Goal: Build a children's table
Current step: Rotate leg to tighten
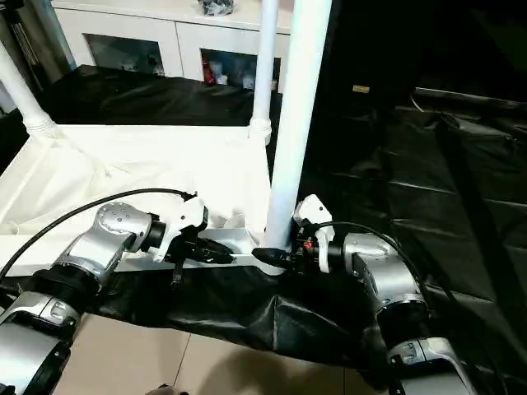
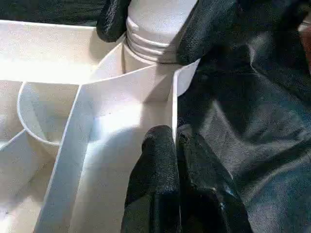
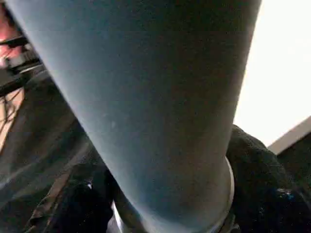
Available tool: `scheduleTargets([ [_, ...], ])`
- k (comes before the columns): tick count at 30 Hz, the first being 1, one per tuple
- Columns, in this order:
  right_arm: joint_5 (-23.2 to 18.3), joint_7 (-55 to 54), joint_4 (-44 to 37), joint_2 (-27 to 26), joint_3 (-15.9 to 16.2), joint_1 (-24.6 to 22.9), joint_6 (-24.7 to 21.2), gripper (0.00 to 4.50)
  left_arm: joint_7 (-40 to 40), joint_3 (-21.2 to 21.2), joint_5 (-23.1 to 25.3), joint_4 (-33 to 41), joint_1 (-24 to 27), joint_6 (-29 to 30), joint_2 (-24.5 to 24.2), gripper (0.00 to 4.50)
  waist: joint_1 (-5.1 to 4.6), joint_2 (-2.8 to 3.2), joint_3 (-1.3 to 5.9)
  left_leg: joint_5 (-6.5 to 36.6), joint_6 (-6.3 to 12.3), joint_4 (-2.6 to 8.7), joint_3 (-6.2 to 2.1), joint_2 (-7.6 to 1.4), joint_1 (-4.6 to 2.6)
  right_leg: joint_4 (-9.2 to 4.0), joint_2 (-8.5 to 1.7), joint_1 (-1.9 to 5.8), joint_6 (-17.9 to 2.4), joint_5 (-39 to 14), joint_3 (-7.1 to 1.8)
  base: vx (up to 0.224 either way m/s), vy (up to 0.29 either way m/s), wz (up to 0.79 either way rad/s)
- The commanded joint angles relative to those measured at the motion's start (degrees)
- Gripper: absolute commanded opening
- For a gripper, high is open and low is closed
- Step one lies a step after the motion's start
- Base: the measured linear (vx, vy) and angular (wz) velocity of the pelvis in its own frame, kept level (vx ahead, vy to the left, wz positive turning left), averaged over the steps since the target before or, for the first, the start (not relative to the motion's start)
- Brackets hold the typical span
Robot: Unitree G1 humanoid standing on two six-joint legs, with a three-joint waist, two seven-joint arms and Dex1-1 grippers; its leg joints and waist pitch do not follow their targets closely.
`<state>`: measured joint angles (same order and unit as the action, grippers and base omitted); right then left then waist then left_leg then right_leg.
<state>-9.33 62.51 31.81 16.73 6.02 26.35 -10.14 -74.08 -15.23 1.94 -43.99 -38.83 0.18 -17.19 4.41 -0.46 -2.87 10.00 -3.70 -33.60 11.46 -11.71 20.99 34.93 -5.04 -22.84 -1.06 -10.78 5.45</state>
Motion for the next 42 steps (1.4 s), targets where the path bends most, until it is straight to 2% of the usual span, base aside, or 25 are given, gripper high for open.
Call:
scheduleTargets([
  [1, 0.4, -1.7, 1.3, -1.9, 1.5, -1.0, -1.5, 2.70, 3.0, 0.2, -0.2, 0.5, -0.9, 0.7, 2.4, 0.00, -0.11, -0.23, 3.17, 15.6, 1.57, 4.13, -1.12, -2.17, -0.88, -5.33, -4.08, 2.42, -10.8, -19.1, -3.29, 0.000, 0.000, 0.00],
  [4, 2.2, -13.7, 7.2, -5.9, -1.0, 1.5, -0.7, 2.69, 11.0, 1.3, 0.7, -2.3, -3.1, 1.0, 6.0, 0.00, -0.72, -0.29, 3.00, 16.7, 0.34, 4.16, -1.22, -2.02, -1.05, -5.68, -4.14, 1.94, -10.0, -22.4, -3.29, 0.000, 0.000, 0.00],
  [5, 2.3, -17.1, 9.1, -7.1, -2.1, 2.3, -0.7, 2.69, 12.8, 1.4, 0.9, -2.8, -3.6, 1.2, 7.1, 0.00, -0.99, -0.49, 3.00, 17.4, -0.11, 4.18, -1.44, -1.87, -1.06, -5.96, -4.20, 2.11, -9.3, -24.8, -3.08, 0.000, 0.000, 0.00],
  [8, 2.3, -24.7, 12.7, -9.8, -4.0, 4.1, -0.5, 2.69, 17.5, 1.0, 2.4, -3.9, -4.5, 1.9, 9.2, 0.00, -1.44, -0.45, 2.94, 17.8, 0.31, 4.16, -1.53, -1.88, -1.03, -6.34, -4.24, 1.94, -7.9, -27.3, -3.07, 0.000, 0.000, 0.00],
  [11, 3.2, -33.9, 16.6, -12.0, -5.5, 6.2, 0.2, 2.69, 21.8, 1.2, 2.9, -5.0, -5.6, 2.9, 11.1, 0.00, -1.69, -0.44, 3.02, 17.4, 0.27, 4.18, -1.50, -1.83, -1.05, -6.26, -4.13, 1.81, -8.0, -26.4, -3.10, 0.000, 0.000, 0.00],
  [14, 3.7, -37.1, 19.2, -13.7, -6.2, 7.7, 2.3, 2.69, 24.1, 1.4, 3.2, -5.9, -6.3, 3.1, 12.5, 0.00, -1.85, -0.34, 3.06, 17.4, 0.48, 4.16, -1.43, -1.83, -0.96, -6.23, -4.11, 1.79, -8.4, -24.6, -3.15, 0.000, 0.000, 0.00],
  [16, 3.0, -35.6, 19.7, -14.7, -6.9, 8.5, 3.4, 3.39, 23.6, 1.4, 3.5, -6.2, -6.5, 2.2, 12.7, 0.00, -1.88, -0.33, 3.20, 16.5, 1.22, 4.15, -1.36, -1.78, -0.69, -5.93, -3.97, 2.08, -9.1, -21.5, -3.19, 0.000, 0.000, 0.00],
  [18, 2.5, -34.6, 19.8, -14.9, -7.1, 8.8, 3.4, 3.41, 23.1, 1.1, 3.7, -6.2, -6.4, 1.7, 12.4, 0.00, -1.86, -0.31, 3.27, 16.0, 1.72, 4.13, -1.30, -1.81, -0.63, -5.68, -3.96, 2.21, -9.8, -19.6, -3.22, 0.000, 0.000, 0.00],
  [21, 2.4, -32.1, 20.2, -14.2, -6.6, 9.4, 4.3, 3.79, 21.0, 0.3, 4.0, -5.8, -5.8, 1.0, 11.3, 0.00, -1.88, -0.28, 3.27, 15.4, 2.12, 4.17, -1.26, -1.86, -0.50, -5.41, -3.93, 2.41, -10.7, -17.6, -3.23, 0.000, 0.000, 0.00],
  [26, 4.3, -25.9, 19.5, -11.4, -4.0, 8.7, 7.9, 4.05, 16.5, -0.6, 3.6, -4.6, -4.5, 0.1, 9.3, 0.00, -1.83, -0.25, 3.41, 14.6, 2.51, 4.00, -1.21, -1.87, -0.42, -5.26, -4.02, 2.56, -11.2, -16.3, -3.27, 0.000, 0.000, 0.00],
  [28, 4.2, -23.1, 18.6, -10.5, -3.5, 8.2, 8.1, 4.05, 13.9, -0.8, 3.0, -3.6, -3.8, -0.3, 8.7, 0.00, -1.75, -0.27, 3.60, 13.3, 3.20, 3.88, -1.16, -1.95, -0.29, -4.82, -3.99, 2.77, -12.1, -13.0, -3.32, 0.000, 0.000, 0.00],
  [29, 4.4, -20.1, 17.3, -9.2, -2.9, 7.5, 8.7, 4.05, 10.7, -1.0, 2.0, -2.2, -2.9, -0.7, 7.8, 0.00, -1.65, -0.26, 3.67, 11.8, 4.12, 3.76, -1.06, -2.02, -0.28, -4.41, -3.94, 2.84, -13.4, -9.5, -3.34, 0.000, 0.000, 0.00],
  [31, 4.5, -17.0, 15.9, -7.7, -2.1, 6.6, 9.6, 4.05, 8.3, -1.2, 1.5, -1.2, -2.2, -1.1, 6.7, 0.00, -1.51, -0.26, 3.68, 11.0, 4.82, 3.69, -0.92, -2.05, -0.25, -4.14, -3.85, 2.96, -14.1, -7.3, -3.31, 0.000, 0.000, 0.00],
  [34, 3.9, -13.0, 14.3, -6.1, -1.5, 5.6, 9.5, 4.05, 6.3, -1.5, 1.4, -0.9, -1.8, -1.7, 5.7, 0.00, -1.19, -0.09, 3.56, 11.5, 5.01, 3.75, -0.85, -2.21, -0.36, -4.17, -3.69, 2.92, -14.4, -7.9, -3.19, 0.000, 0.000, 0.00],
  [36, 2.4, -6.9, 12.0, -3.9, -0.8, 4.3, 8.1, 4.05, 3.6, -1.5, 1.1, -0.7, -1.5, -2.4, 4.4, 0.00, -0.88, -0.23, 3.39, 13.0, 4.32, 3.81, -0.83, -2.20, -0.48, -4.45, -3.74, 3.01, -13.8, -10.4, -3.22, 0.000, 0.000, 0.00],
  [37, 2.1, -5.3, 11.4, -3.3, -0.6, 3.9, 7.7, 4.05, 3.0, -1.5, 1.0, -0.7, -1.5, -2.6, 4.1, 0.00, -0.77, -0.12, 3.36, 13.5, 4.19, 3.87, -0.82, -2.28, -0.56, -4.55, -3.81, 2.83, -13.6, -11.6, -3.26, 0.000, 0.000, 0.00],
  [42, 1.1, 2.2, 7.2, 0.1, 1.2, 1.3, 5.3, 4.05, 0.4, -1.5, 0.8, -0.3, -1.2, -2.9, 2.4, 0.00, -0.18, -0.27, 3.44, 13.1, 3.86, 3.85, -0.87, -2.34, -0.58, -4.60, -3.90, 2.83, -13.0, -12.5, -3.27, 0.000, 0.000, 0.00],
])
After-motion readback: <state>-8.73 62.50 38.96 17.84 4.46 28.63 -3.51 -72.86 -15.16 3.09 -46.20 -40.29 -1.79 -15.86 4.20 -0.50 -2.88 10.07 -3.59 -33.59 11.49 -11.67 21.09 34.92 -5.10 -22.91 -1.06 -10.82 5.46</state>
